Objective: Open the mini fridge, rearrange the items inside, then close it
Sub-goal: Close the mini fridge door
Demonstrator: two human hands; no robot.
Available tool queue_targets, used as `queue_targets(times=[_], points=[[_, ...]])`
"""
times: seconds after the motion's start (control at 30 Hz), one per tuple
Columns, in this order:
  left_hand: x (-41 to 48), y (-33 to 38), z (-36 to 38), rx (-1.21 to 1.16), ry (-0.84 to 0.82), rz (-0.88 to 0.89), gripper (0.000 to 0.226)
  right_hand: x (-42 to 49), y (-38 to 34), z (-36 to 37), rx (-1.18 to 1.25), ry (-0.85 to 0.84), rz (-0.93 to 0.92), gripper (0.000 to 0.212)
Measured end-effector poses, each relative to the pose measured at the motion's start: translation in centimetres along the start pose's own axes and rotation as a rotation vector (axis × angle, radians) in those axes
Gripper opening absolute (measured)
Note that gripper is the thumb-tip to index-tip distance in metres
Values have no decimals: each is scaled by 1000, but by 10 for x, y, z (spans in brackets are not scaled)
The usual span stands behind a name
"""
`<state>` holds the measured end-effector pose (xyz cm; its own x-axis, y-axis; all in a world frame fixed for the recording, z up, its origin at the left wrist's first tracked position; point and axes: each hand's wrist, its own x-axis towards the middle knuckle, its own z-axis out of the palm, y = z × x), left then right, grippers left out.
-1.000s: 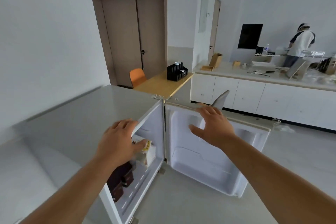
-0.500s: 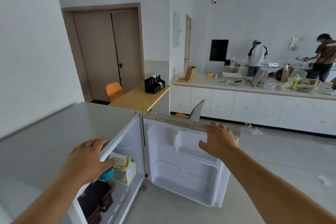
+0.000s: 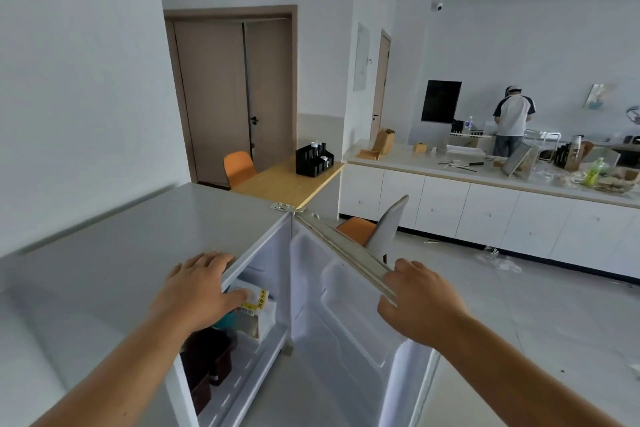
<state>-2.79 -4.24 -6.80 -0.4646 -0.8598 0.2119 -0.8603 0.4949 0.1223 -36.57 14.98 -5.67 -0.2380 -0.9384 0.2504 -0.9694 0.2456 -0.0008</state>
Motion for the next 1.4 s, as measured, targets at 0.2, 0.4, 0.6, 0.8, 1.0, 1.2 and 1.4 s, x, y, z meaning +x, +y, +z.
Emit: queue_targets(times=[0.2, 0.4, 0.6, 0.8, 1.0, 1.2, 1.4], points=[[-1, -3, 1, -44, -4, -14, 90, -9, -51, 4, 193, 11, -149, 24], [1, -6, 5, -80, 10, -42, 101, -9, -93, 12, 348, 2, -195, 20], [1, -7, 6, -98, -5, -36, 88, -7, -124, 14, 472, 18, -209, 44], [4, -16, 4, -166, -17, -16, 55, -2, -146, 15, 462, 11, -286, 44], [2, -34, 0, -344, -15, -19, 43, 6, -170, 25, 474, 32, -315, 46], [0, -31, 2, -364, 35, -17, 37, 16, -201, 32, 507, 86, -335, 46], [-2, -32, 1, -405, 55, -23, 35, 27, -222, 32, 494, 100, -369, 52]])
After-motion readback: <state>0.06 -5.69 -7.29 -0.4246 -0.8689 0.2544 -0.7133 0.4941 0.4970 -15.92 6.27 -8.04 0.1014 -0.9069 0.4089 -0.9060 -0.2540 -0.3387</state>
